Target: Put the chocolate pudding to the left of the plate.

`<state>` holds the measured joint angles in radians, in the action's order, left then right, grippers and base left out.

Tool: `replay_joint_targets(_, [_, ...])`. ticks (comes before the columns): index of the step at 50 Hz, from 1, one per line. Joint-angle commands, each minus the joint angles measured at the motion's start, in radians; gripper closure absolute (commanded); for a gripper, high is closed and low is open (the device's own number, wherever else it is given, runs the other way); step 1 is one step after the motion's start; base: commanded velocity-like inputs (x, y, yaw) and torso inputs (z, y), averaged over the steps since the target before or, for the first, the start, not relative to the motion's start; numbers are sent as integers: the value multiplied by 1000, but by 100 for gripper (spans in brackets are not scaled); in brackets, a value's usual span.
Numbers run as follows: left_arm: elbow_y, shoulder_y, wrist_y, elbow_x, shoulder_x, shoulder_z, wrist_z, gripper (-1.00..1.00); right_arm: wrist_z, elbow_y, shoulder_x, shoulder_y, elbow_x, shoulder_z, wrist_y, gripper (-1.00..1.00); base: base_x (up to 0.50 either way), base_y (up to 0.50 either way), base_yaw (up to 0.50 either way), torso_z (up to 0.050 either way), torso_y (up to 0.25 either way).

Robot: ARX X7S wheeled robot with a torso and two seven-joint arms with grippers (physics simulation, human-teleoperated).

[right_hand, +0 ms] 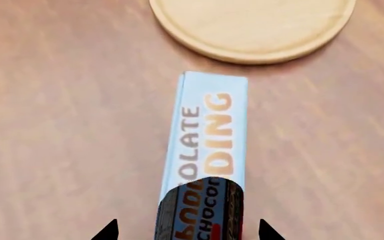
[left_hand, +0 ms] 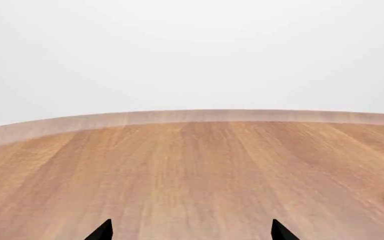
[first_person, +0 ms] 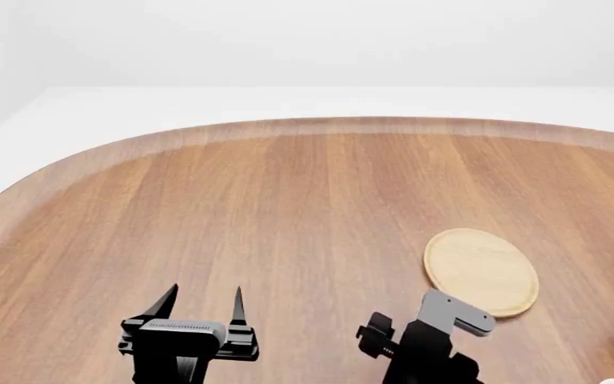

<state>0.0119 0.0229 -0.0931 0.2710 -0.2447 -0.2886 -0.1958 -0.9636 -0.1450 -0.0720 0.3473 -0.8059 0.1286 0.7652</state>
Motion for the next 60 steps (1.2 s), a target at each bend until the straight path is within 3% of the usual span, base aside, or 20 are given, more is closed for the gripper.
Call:
replay_joint_targets(1, [2,1,-4,3,-3,-4,-4,-100,9,-61,-4,15,-2,11,-29,-100,0,0,0,0,0])
replay_joint_targets(50, [2,4,-13,14,-16,-22,-20,-100,47,-232,-9,57,-67,33,-72,-100,0,0,0,0,0])
replay_joint_targets(51, [1,3,-12,14,-17,-23,-20,-100,45,-232,-9,57,-69,31,-72,100,0,0,0,0,0])
replay_joint_targets(60, [3,4,-15,15,-19,-26,-23,-100,34,-234,-10,54,-78,32,-83,100,0,0,0,0,0])
